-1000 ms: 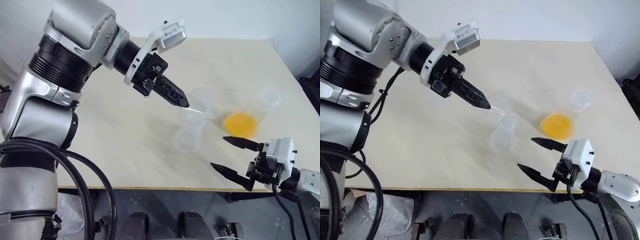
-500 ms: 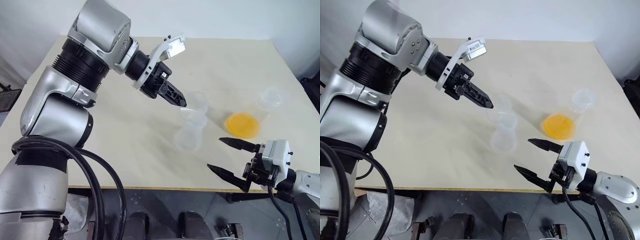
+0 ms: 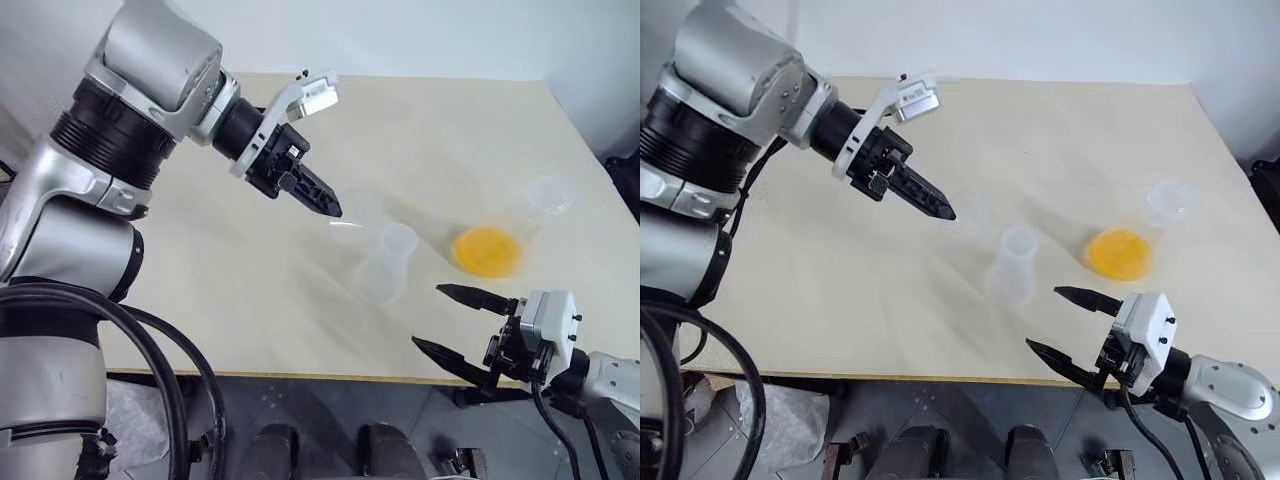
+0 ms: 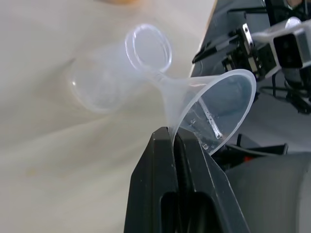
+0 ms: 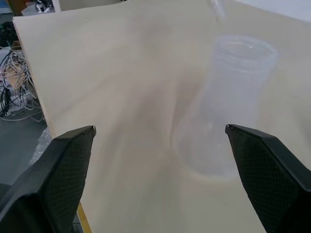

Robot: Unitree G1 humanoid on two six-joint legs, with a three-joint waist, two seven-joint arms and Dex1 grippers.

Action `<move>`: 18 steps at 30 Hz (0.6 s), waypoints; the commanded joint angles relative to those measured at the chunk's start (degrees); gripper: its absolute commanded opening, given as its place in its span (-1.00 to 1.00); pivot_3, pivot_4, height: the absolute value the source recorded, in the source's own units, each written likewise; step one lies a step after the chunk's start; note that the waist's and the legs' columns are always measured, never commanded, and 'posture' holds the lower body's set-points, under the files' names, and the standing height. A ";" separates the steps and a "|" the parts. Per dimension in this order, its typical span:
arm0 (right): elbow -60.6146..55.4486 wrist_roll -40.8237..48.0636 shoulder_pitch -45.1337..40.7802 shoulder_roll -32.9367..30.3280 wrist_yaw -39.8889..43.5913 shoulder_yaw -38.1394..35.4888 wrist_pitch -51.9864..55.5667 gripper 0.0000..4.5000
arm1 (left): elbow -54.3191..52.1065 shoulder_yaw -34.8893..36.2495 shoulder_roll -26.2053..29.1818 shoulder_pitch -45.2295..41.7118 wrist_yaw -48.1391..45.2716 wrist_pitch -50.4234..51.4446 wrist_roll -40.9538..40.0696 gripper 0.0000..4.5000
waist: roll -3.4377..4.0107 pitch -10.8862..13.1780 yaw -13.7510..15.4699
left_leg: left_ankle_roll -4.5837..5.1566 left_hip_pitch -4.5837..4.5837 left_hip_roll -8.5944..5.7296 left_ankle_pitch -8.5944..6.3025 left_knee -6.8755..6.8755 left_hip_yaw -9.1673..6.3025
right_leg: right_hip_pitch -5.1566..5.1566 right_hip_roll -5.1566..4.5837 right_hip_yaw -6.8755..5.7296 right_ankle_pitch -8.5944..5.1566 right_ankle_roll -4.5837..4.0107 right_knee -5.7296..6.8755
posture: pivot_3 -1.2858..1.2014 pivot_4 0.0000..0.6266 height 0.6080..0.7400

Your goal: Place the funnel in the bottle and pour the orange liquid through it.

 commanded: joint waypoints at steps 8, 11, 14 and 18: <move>-1.82 -0.59 1.59 0.93 -0.39 -0.52 -1.88 1.00 | -9.56 1.46 5.09 1.99 -4.16 -4.38 -1.35 -0.97 | 0.01 0.00 -0.46 | -0.01 0.00 0.04 0.00 0.00 0.02 | -0.01 0.04 0.00 0.00 0.00 0.01 | 0.03 -0.52 1.00; -1.96 -0.82 1.80 1.09 -0.51 -0.44 -2.02 1.00 | -9.48 1.73 4.97 2.20 -4.10 -5.40 -0.82 -0.97 | 0.01 0.00 -0.46 | -0.01 0.00 0.04 0.00 0.03 0.02 | 0.01 0.04 0.00 0.00 0.00 0.01 | 0.03 -0.52 1.00; -1.98 -0.98 2.05 1.20 -0.55 -0.51 -2.20 1.00 | -8.05 3.08 3.76 2.29 -3.19 -6.34 -0.33 -0.97 | 0.00 0.00 -0.40 | -0.01 0.00 0.04 0.00 0.04 0.02 | 0.01 0.04 0.00 0.00 0.00 0.01 | 0.03 -0.52 1.00; -2.14 -0.94 2.77 1.29 -0.36 -1.12 -2.29 1.00 | -5.69 4.06 2.03 1.71 -2.03 -6.94 0.68 -0.97 | 0.00 0.00 -0.33 | 0.01 0.00 0.00 0.00 0.06 0.01 | 0.03 0.02 -0.01 0.00 0.00 0.01 | 0.03 -0.52 1.00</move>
